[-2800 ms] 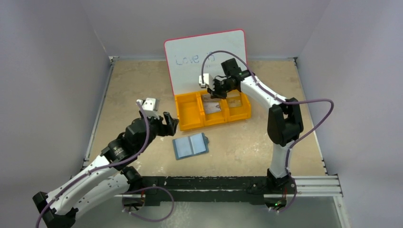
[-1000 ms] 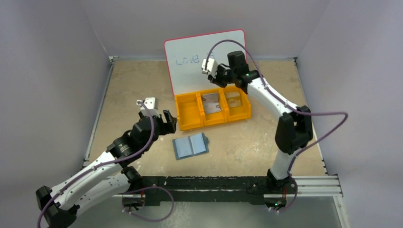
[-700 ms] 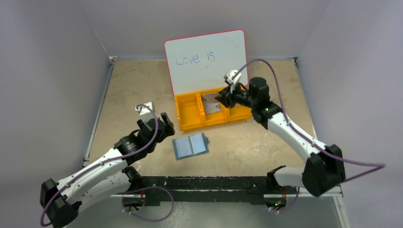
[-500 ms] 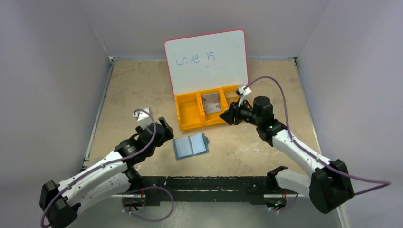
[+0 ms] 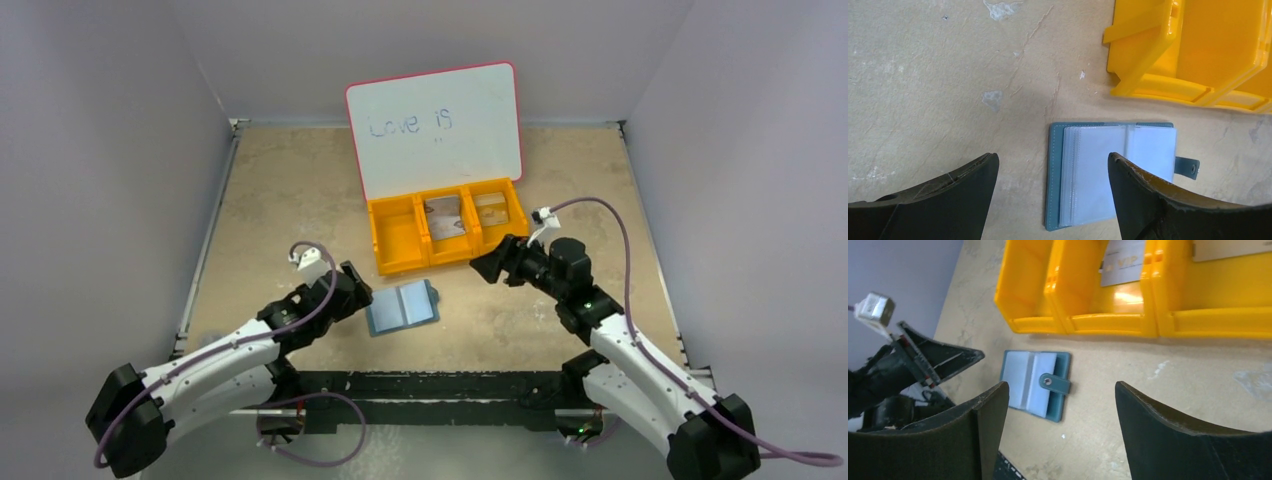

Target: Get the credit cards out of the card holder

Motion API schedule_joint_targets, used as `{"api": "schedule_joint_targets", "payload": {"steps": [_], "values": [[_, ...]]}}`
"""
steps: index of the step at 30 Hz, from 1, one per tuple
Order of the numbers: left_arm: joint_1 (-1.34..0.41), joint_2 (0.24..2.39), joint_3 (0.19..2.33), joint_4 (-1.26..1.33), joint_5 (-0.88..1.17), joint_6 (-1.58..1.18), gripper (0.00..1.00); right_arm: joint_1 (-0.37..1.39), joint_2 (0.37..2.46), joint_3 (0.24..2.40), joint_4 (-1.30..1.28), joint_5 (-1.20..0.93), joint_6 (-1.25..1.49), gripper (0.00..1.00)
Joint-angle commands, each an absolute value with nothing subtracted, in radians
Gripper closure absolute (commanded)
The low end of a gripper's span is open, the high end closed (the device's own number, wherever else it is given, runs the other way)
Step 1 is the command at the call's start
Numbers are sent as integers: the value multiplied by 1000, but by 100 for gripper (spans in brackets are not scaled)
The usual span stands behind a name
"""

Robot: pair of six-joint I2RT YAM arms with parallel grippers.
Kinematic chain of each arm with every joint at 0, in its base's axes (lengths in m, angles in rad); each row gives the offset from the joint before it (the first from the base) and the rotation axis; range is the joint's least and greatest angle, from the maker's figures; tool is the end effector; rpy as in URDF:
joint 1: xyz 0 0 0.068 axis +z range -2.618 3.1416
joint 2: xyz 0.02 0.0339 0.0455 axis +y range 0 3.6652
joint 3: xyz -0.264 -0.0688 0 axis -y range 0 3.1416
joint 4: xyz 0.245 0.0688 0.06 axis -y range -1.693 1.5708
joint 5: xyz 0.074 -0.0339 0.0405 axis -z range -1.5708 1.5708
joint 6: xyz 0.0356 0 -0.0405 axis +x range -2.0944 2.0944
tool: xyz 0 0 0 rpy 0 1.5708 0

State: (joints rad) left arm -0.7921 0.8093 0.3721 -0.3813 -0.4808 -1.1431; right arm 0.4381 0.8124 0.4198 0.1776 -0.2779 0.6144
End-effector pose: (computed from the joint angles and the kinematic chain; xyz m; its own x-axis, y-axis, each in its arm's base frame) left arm 0.1222 -0.1004 0.1781 -0.5850 -0.5558 -0.5907 -0.2969 0.8245 -0.4817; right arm 0.1711 0.0909 0.2438 -0.5329 0.3625 -0.7646 -0.4203 0.6708 0.6110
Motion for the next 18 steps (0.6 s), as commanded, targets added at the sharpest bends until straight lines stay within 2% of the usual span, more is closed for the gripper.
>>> {"api": "schedule_joint_targets", "payload": {"steps": [1, 6, 10, 18], "values": [[-789, 847, 474, -372, -552, -1156, 20, 437, 773, 460, 80, -91, 669, 18], [-789, 877, 660, -536, -747, -1108, 19, 436, 739, 627, -116, 226, 574, 7], [-790, 893, 828, -668, -874, -1058, 19, 437, 704, 727, -190, 408, 518, 4], [-790, 843, 966, -752, -1000, -970, 18, 437, 610, 746, -178, 439, 451, 1]]}}
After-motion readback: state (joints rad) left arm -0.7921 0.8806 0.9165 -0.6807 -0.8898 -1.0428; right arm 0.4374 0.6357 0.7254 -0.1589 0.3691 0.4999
